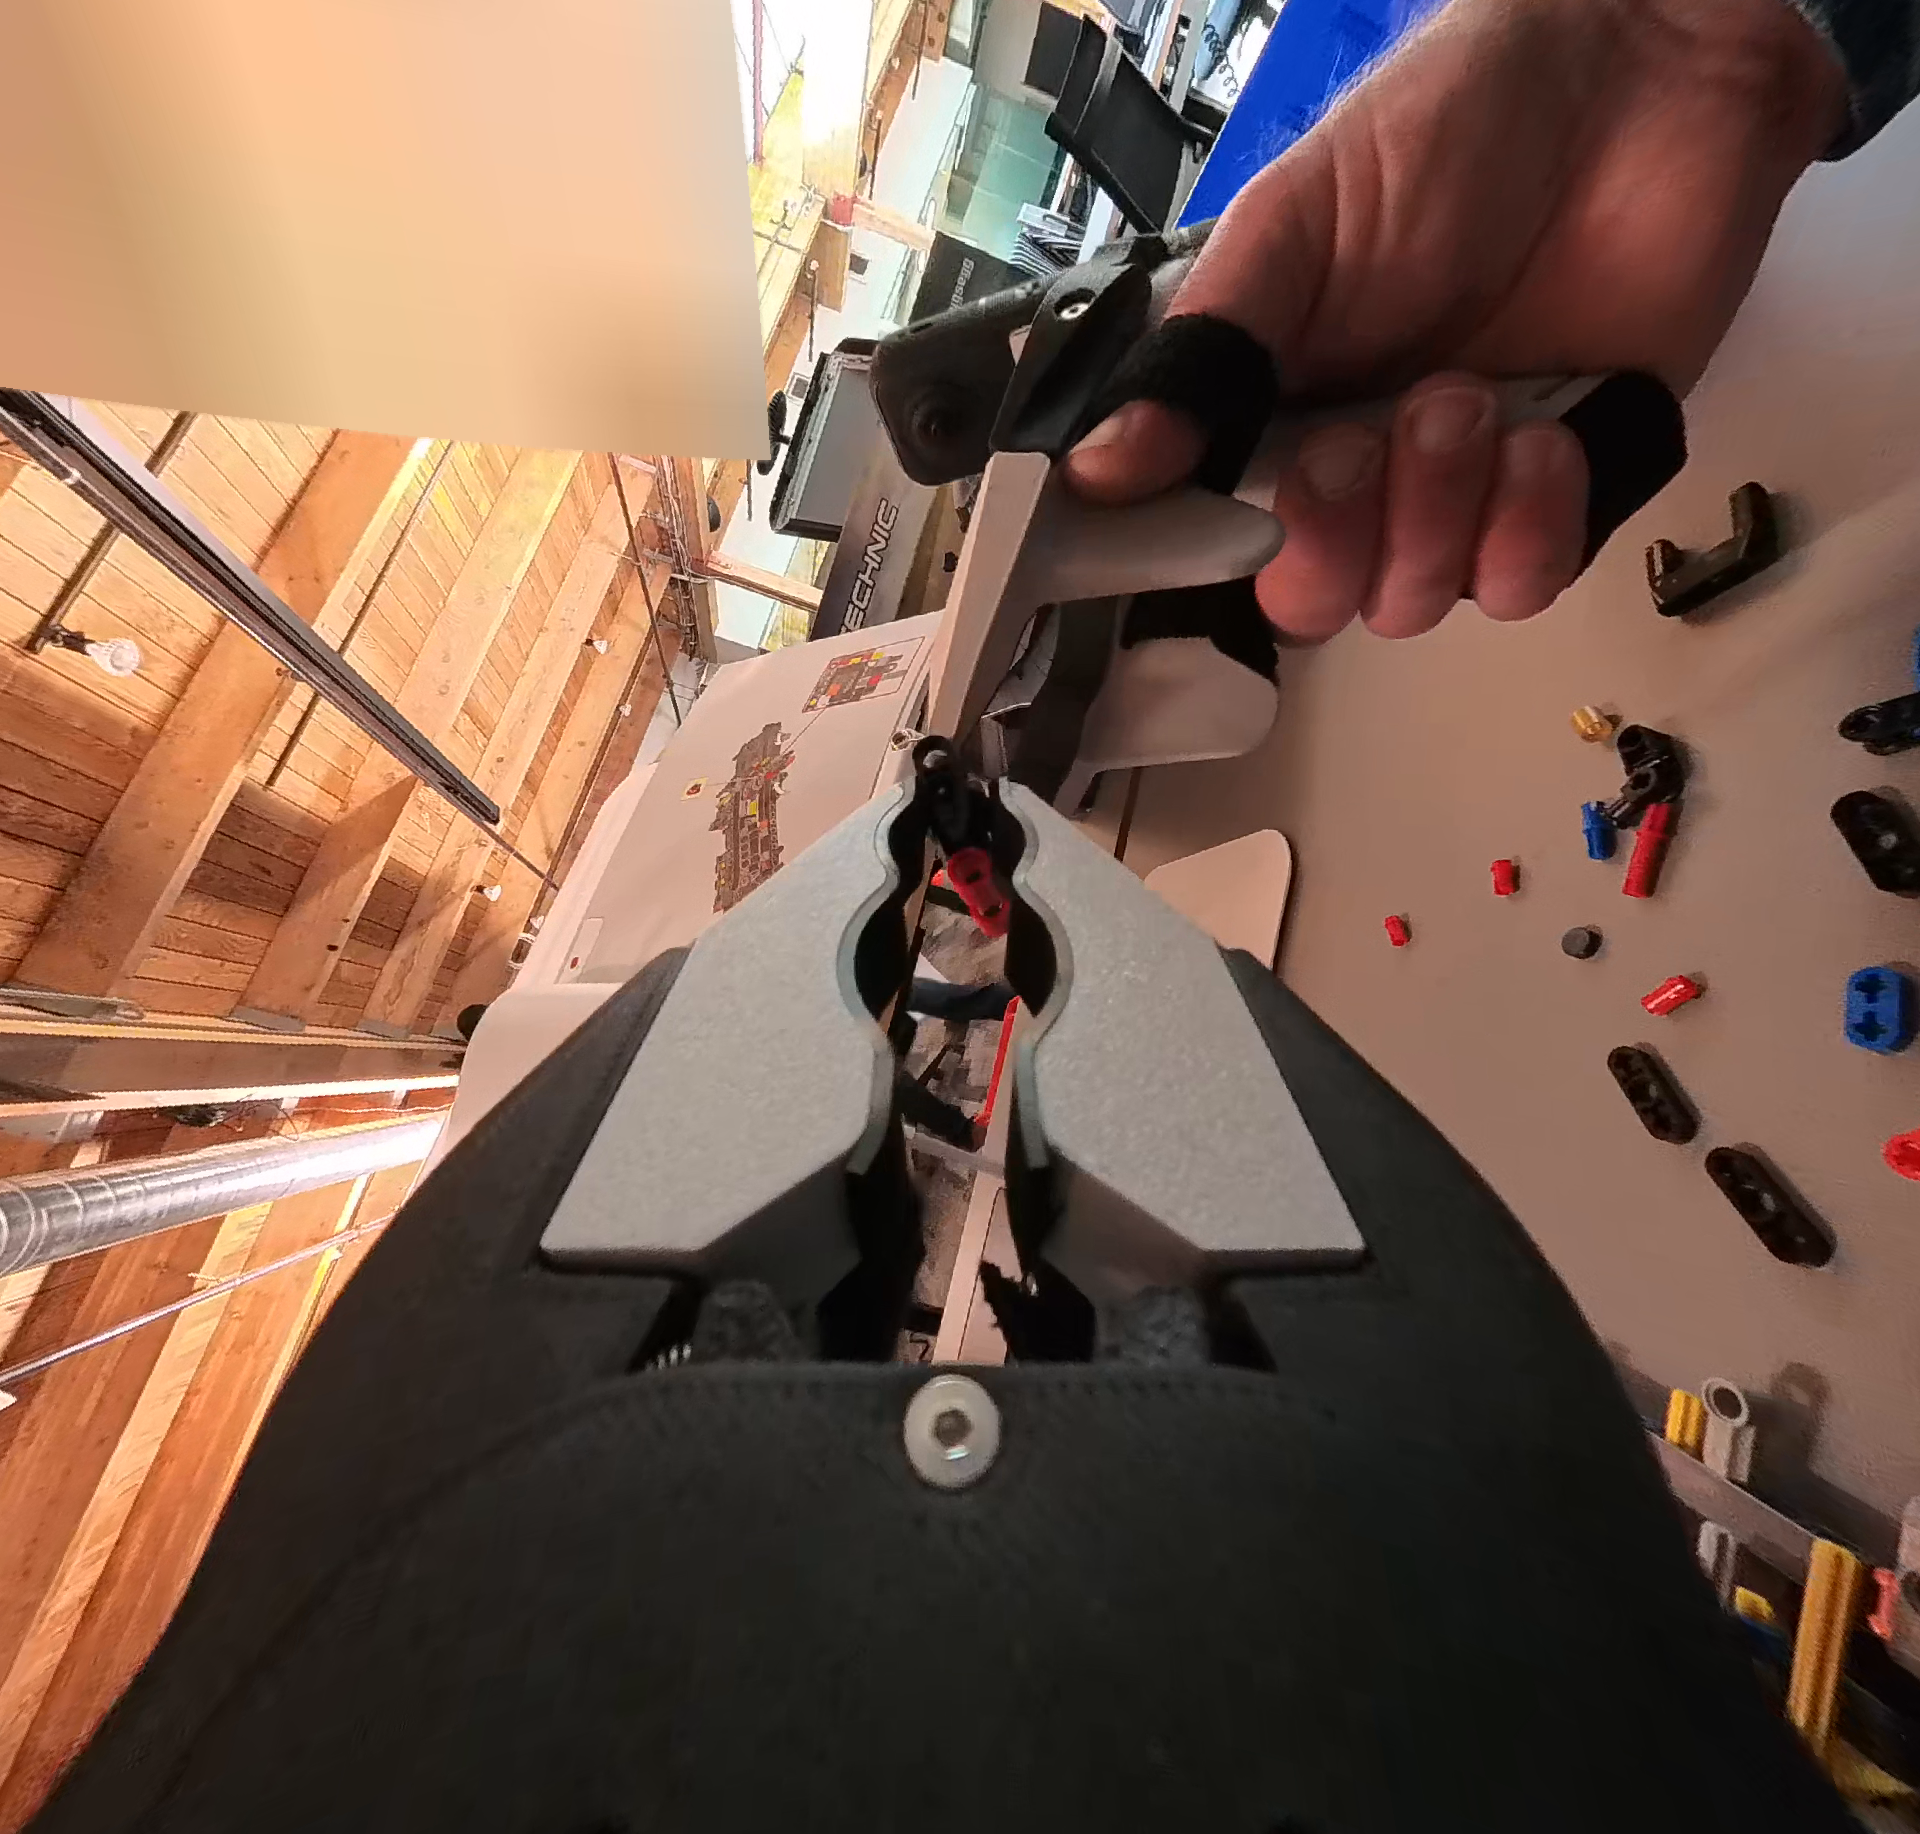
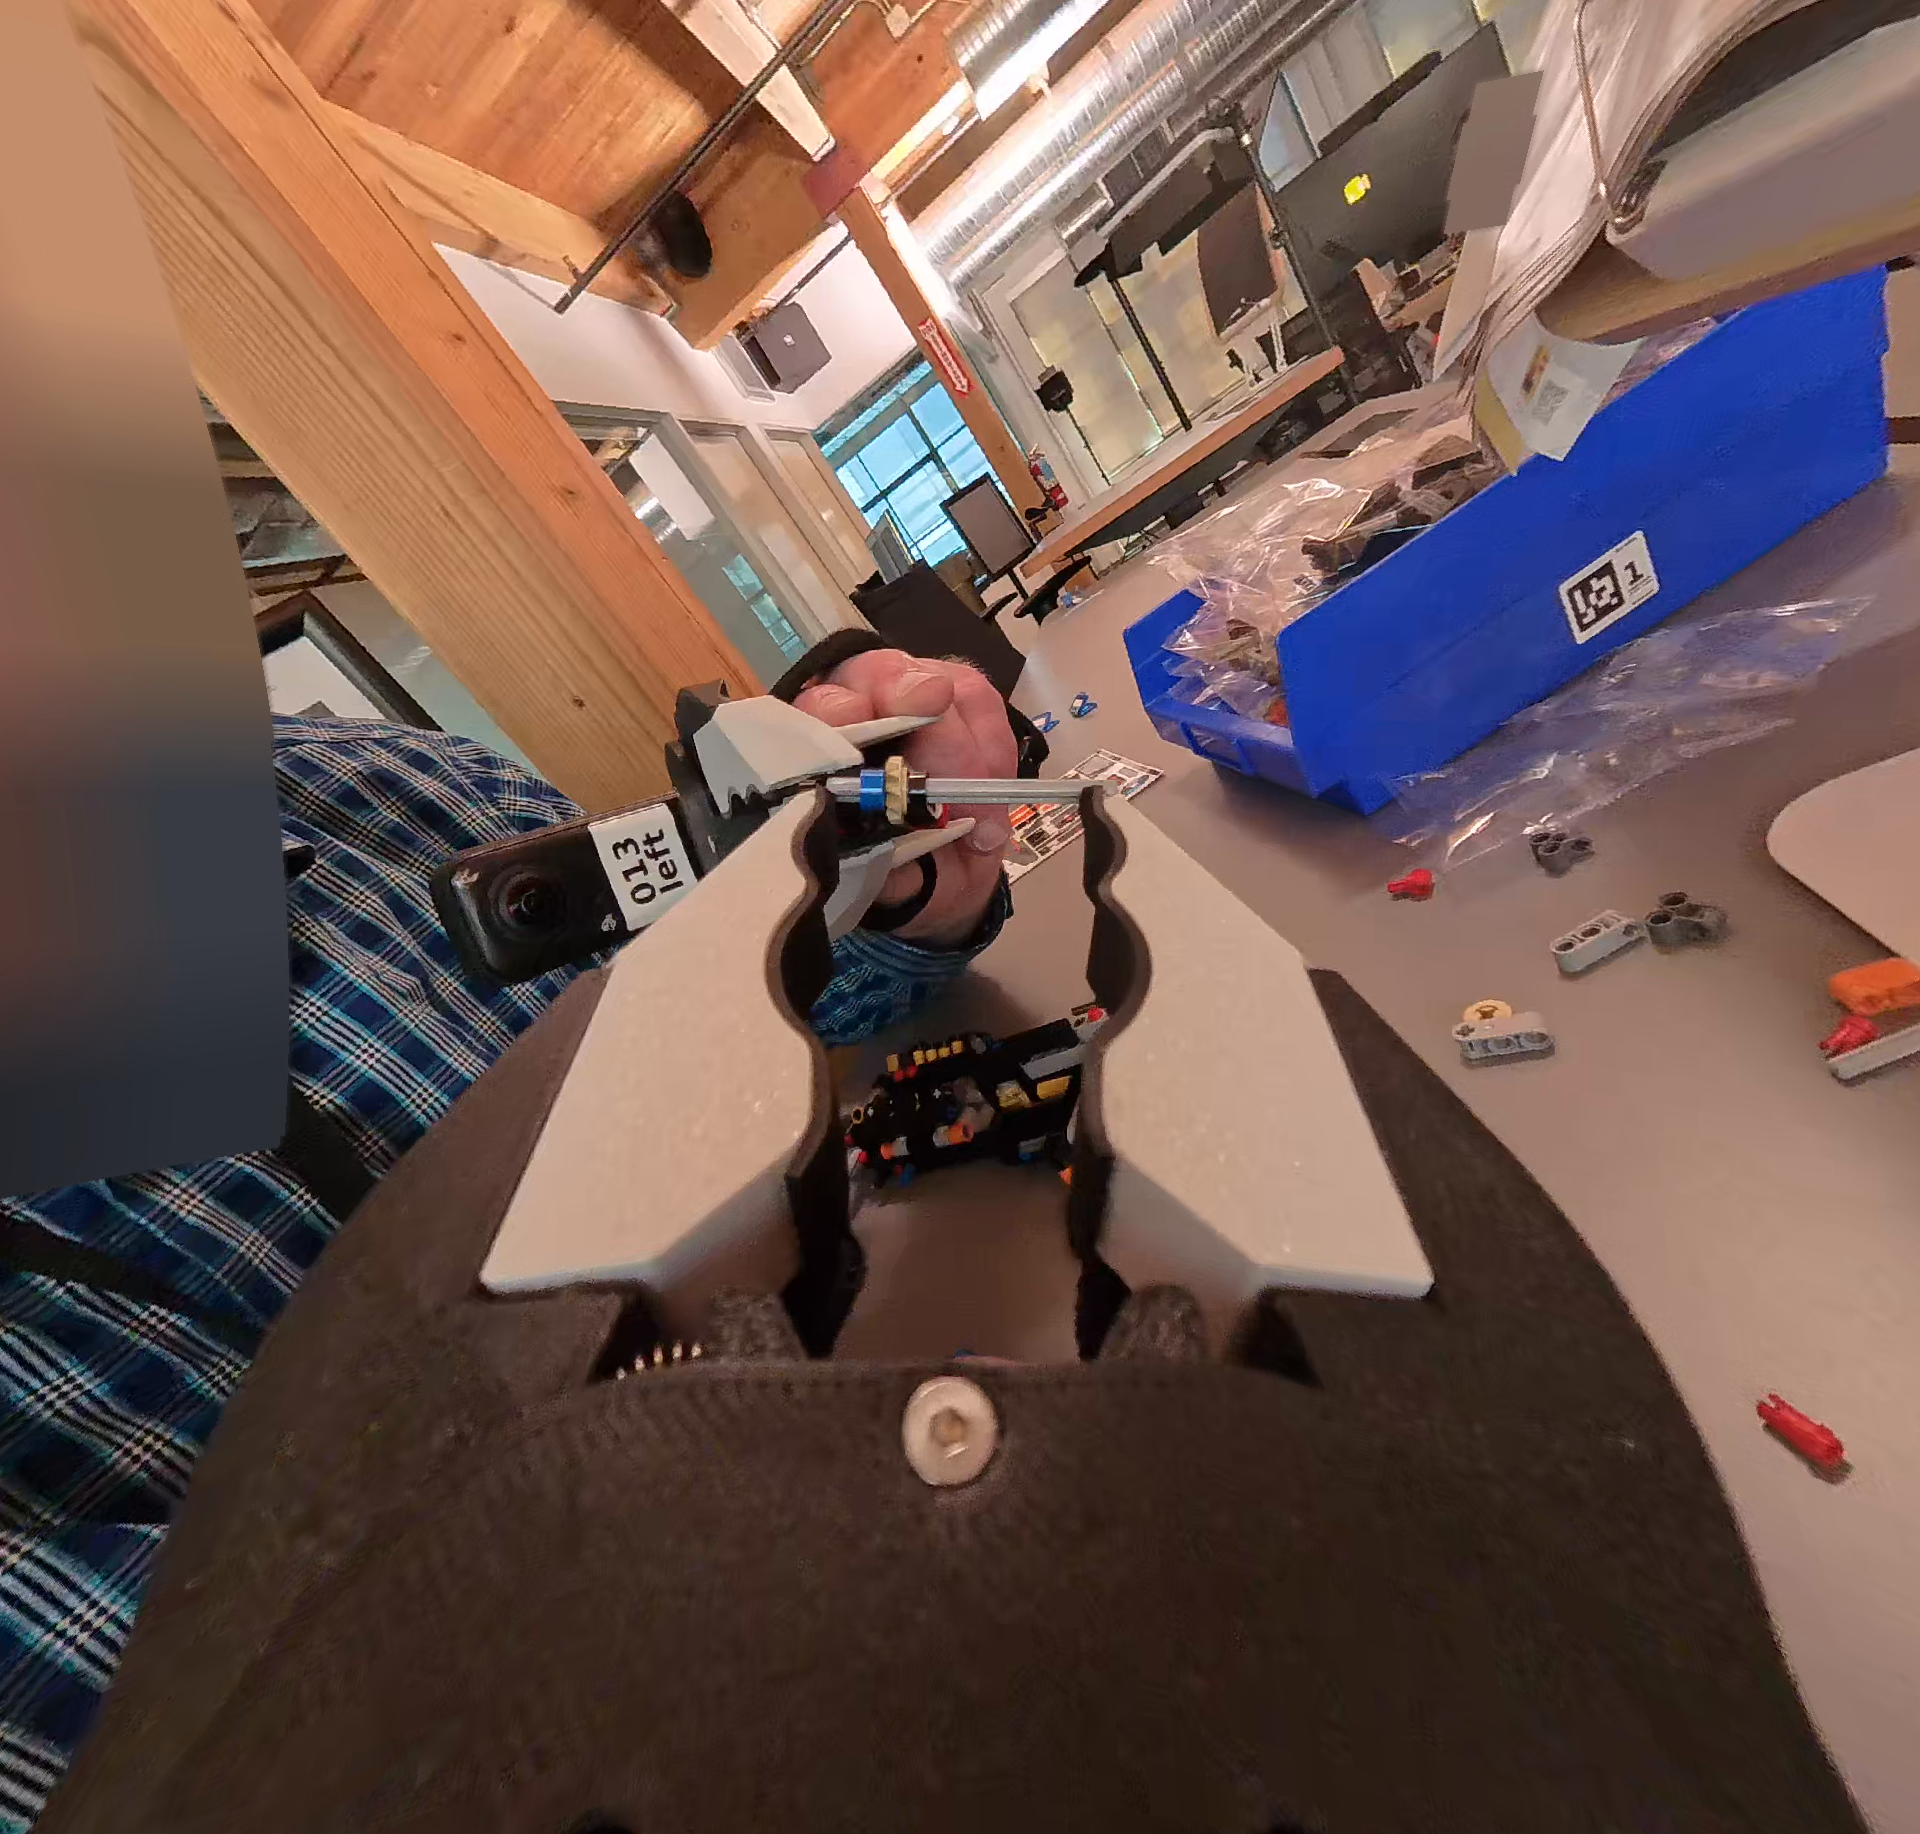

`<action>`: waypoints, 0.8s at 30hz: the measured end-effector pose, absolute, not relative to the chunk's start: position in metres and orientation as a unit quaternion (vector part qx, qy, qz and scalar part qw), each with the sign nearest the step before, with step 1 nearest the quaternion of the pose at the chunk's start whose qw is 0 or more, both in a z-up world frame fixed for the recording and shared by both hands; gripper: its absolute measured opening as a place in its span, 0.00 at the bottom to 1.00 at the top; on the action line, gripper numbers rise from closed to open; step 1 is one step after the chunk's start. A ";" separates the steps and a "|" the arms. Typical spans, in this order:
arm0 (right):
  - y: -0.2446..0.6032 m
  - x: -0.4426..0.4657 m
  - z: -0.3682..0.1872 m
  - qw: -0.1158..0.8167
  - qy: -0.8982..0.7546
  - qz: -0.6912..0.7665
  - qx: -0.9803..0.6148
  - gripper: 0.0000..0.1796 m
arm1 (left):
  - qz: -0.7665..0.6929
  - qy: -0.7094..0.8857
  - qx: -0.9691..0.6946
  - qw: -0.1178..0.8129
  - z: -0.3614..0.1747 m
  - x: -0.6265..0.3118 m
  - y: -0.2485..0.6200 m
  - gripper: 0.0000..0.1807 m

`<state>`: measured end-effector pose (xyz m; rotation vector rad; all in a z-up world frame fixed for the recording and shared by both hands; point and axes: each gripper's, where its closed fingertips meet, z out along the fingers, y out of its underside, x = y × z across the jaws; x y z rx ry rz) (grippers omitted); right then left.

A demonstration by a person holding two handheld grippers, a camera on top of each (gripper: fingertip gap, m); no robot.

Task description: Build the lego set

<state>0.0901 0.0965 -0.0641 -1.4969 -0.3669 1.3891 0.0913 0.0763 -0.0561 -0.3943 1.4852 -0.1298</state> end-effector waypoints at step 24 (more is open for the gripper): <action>0.099 0.094 -0.061 0.567 -0.190 0.485 -0.638 0.28 | 0.009 0.665 -0.134 0.735 -0.050 0.091 0.075 0.05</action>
